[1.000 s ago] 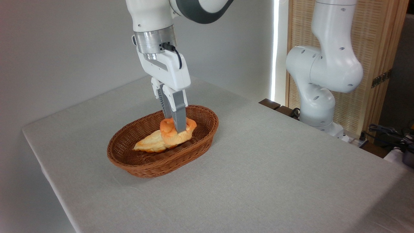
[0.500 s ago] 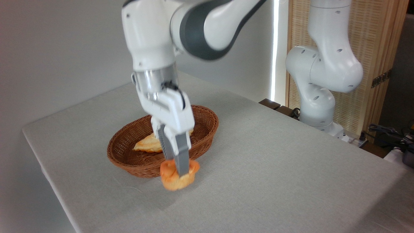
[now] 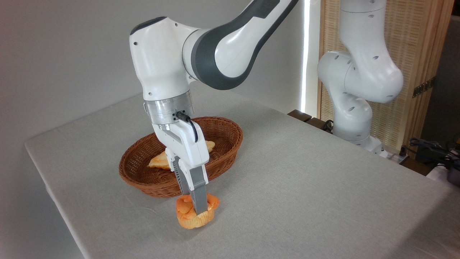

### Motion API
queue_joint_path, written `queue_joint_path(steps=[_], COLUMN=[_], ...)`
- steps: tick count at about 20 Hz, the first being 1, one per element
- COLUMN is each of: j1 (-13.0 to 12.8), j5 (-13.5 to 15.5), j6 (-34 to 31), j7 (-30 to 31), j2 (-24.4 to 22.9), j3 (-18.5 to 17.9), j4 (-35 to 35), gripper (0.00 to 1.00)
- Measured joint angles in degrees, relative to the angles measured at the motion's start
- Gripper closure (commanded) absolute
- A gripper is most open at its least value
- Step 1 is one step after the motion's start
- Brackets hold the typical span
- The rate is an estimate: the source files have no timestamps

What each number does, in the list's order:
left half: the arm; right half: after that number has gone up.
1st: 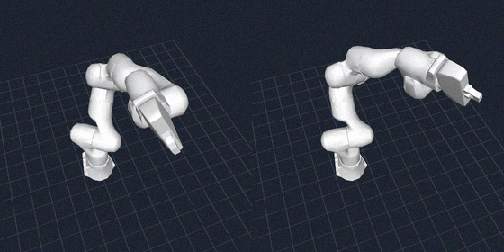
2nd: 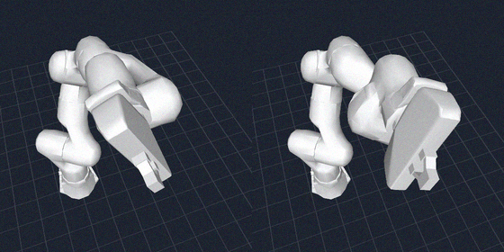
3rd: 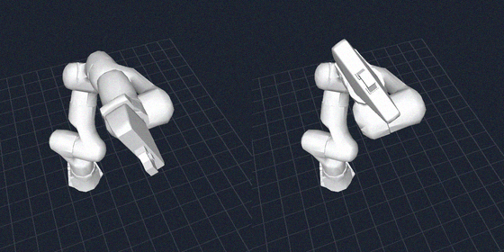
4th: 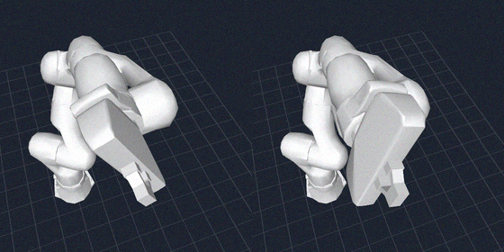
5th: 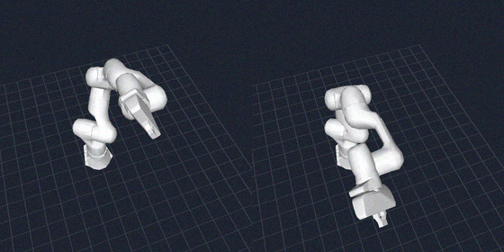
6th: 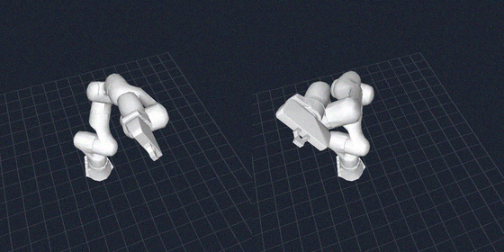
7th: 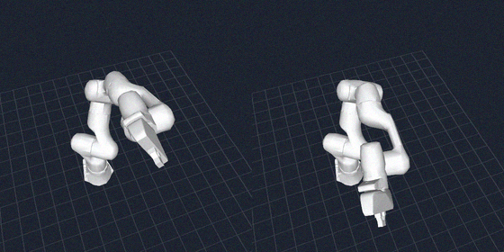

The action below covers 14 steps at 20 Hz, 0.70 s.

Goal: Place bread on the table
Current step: 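Carry the orange bread out of the basket and lower it onto the table, then open the gripper, release the bread, and raise the gripper away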

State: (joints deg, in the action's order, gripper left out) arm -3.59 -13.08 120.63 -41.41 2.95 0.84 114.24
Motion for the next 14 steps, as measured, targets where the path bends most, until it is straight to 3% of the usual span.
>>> queue_joint_path(steps=[14], j1=[0.0], j5=[0.0], j6=[-0.3], j7=[0.4], j2=[-1.2], j3=[0.0], j4=[-1.4], gripper=[0.00])
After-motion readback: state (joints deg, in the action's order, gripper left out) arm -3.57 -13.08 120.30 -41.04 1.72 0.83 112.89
